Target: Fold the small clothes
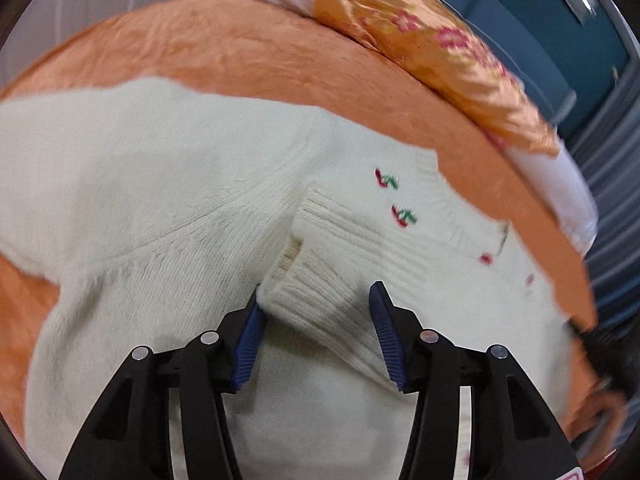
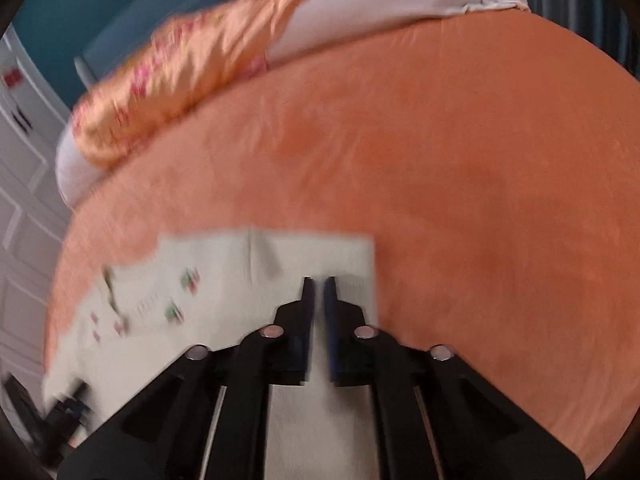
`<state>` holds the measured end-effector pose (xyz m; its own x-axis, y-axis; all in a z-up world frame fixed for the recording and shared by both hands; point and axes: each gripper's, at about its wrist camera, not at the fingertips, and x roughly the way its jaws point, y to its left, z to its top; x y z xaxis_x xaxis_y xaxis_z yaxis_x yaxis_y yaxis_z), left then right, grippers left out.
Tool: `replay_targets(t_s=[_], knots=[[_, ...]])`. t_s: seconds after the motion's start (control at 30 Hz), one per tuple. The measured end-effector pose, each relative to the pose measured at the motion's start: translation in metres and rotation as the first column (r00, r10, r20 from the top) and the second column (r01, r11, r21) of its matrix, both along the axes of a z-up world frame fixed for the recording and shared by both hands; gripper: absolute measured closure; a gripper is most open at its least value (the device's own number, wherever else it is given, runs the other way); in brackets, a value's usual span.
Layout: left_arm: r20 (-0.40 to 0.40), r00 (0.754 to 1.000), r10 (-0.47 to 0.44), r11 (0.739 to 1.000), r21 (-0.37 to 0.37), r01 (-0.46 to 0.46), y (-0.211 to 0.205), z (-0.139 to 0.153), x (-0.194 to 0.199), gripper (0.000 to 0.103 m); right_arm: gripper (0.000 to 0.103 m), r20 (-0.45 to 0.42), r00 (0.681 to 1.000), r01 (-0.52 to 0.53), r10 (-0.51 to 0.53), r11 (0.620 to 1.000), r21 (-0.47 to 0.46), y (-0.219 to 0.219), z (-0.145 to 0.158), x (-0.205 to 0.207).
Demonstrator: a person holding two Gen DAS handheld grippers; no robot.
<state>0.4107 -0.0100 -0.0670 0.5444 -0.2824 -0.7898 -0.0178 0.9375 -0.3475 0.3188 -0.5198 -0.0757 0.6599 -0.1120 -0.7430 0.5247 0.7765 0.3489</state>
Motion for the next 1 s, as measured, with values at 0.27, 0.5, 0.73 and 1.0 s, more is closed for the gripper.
replay_targets(t_s=[0.27,0.5,0.73,1.0], knots=[[0.116,0.993,-0.013,0.997,0.083,0.004,-0.007,-0.006,-0.014,0.052,0.102,0.068,0.997,-0.022,0.024,0.999,-0.029,0.02,0.018,-0.035],[0.121,0.993,-0.017,0.994,0.111,0.003,-0.011,-0.004,-0.015,0.052,0.086,0.041,0.986,-0.161,0.159,0.986,0.049,0.095,-0.008,-0.114],[0.095,0.995,-0.022,0.989,0.15,0.008,-0.016,0.003,-0.016,0.052,0.048,0.146,0.989,-0.07,0.025,0.947,0.313,0.064,-0.035,-0.123],[0.11,0.993,-0.041,0.988,0.155,0.024,-0.015,0.0,-0.027,0.05,0.103,0.062,0.969,0.22,-0.241,0.946,0.237,0.0,-0.046,-0.142]])
